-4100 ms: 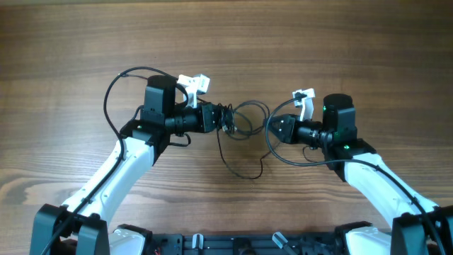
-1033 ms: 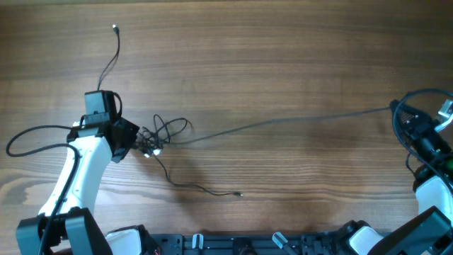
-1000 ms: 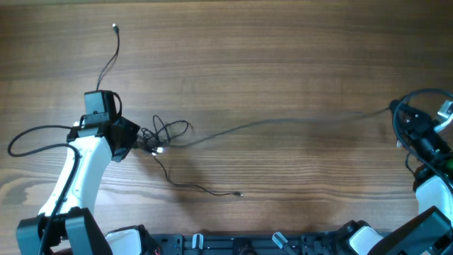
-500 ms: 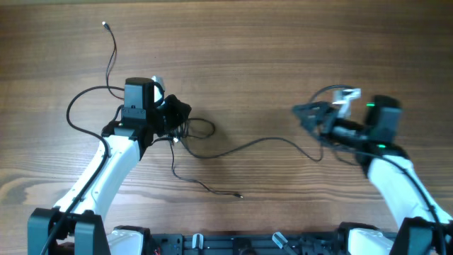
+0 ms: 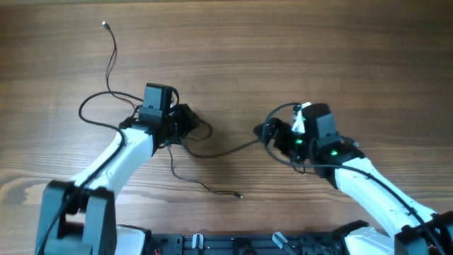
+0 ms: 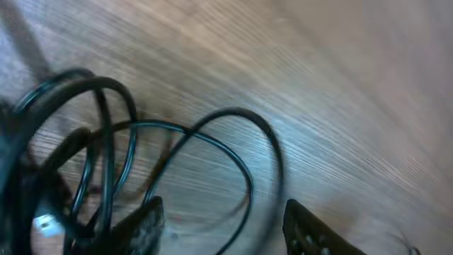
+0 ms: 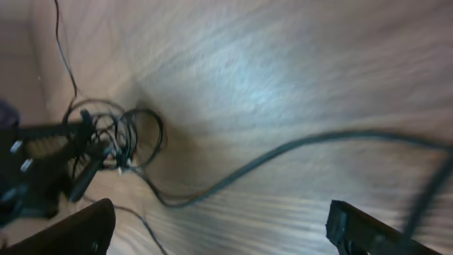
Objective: Untangle cables
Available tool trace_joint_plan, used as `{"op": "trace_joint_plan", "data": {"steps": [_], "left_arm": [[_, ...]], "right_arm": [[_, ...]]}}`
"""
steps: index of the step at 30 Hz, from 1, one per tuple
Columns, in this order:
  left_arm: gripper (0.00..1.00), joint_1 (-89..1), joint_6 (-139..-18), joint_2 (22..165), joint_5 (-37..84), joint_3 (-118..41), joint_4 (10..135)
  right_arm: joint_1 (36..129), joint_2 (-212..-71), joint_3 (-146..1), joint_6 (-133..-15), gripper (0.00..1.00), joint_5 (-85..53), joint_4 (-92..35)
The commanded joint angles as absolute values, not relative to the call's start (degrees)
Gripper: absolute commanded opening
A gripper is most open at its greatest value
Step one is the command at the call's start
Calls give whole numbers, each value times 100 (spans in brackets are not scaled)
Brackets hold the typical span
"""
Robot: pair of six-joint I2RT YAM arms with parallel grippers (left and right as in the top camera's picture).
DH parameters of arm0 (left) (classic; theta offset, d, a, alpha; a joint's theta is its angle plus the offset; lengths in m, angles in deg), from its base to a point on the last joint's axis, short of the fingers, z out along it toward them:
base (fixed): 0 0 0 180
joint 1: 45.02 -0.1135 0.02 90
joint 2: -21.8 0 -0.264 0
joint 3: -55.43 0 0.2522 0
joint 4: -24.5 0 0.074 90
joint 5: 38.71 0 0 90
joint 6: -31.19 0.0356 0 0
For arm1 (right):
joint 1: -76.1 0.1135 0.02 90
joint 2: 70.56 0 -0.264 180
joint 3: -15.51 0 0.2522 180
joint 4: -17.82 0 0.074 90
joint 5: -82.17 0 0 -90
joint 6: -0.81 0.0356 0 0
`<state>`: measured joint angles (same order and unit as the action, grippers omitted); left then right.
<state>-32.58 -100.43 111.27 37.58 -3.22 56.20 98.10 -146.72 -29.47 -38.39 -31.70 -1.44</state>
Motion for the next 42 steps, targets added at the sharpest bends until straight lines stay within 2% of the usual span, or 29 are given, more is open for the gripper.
{"op": "trace_joint_plan", "data": {"steps": [1,3,7,10,12,14,16,18,22,25,35,38,41,42], "left_arm": [[29,-3238,-10170,11518,3915,-326,5613],[4,-3238,-10168,11549,3915,-328,5653],[4,-3238,-10172,11544,3814,-328,5631],[4,-3238,-10172,11542,3458,-328,5631],[4,-3238,-10172,11503,3414,-328,5631],[4,-3238,-10175,11457,3369,-328,5629],[4,-3238,-10172,11446,3307,-328,5626],[4,-3238,-10175,11446,3275,-328,5626],[4,-3238,-10177,11446,2997,-328,5626],[4,-3238,-10175,11446,2673,-328,5622],[4,-3238,-10175,11446,1915,-328,5629],[4,-3238,-10172,11446,1821,-328,5629],[4,-3238,-10172,11446,1764,-328,5629],[4,-3238,-10172,11446,1764,-328,5629]], "right_arm": [[10328,-14832,-2965,-2827,99,-2705,-112],[10616,-15124,-2965,-2335,100,-2670,85],[10931,-15835,-2965,-2077,99,-2716,992],[10968,-16574,-2965,-1546,93,-3212,1858],[10972,-17019,-2965,-1290,81,-3326,2385],[10988,-17391,-2967,-1039,62,-3330,2750],[11056,-17603,-2967,-997,55,-3391,3099],[11150,-17612,-2975,-884,38,-3216,3171],[11239,-17612,-2975,-862,27,-2961,3141],[11248,-17614,-2975,-787,31,-2919,3143],[11292,-17883,-3004,-49,31,-2502,3254],[11397,-18123,-3091,-64,22,-2340,3466],[11403,-18195,-3168,-184,5,-2311,3528],[11401,-18195,-3168,-315,5,-2301,3582]]}}
